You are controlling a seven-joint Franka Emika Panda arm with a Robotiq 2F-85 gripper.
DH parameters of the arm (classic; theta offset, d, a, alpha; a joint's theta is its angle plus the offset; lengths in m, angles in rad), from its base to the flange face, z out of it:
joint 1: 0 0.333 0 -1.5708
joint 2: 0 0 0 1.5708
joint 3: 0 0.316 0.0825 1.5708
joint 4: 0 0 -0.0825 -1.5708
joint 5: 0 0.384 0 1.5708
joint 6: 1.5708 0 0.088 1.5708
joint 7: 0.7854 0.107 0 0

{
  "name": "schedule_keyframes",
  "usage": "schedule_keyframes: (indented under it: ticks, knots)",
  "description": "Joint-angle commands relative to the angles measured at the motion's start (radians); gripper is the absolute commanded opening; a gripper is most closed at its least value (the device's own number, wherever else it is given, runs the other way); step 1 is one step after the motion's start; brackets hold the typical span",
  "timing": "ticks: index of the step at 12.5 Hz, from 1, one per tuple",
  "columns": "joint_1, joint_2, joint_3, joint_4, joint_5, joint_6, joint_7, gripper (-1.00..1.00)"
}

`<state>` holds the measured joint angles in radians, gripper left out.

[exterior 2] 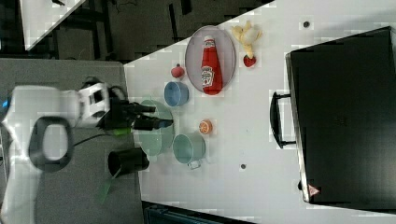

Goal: Pick ketchup from plate and place it on table.

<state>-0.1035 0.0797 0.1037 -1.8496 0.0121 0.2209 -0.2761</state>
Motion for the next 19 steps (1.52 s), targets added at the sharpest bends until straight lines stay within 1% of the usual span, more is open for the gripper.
schedule_keyframes:
  ticks: [1, 4, 8, 11, 15, 19]
  knots:
    - [0.017, 0.055, 0.023, 0.013, 0.011, 0.066, -0.075, 1.0]
    - [0.029, 0.151, 0.036, 0.033, 0.011, 0.149, -0.098, 1.0]
    - [0.038, 0.266, 0.036, 0.048, -0.007, 0.286, -0.236, 1.0]
    - [0.039, 0.341, 0.035, 0.048, -0.039, 0.381, -0.311, 1.0]
    - [0.043, 0.433, 0.035, 0.049, -0.099, 0.55, -0.318, 1.0]
    - [0.047, 0.523, 0.034, 0.048, -0.108, 0.676, -0.349, 1.0]
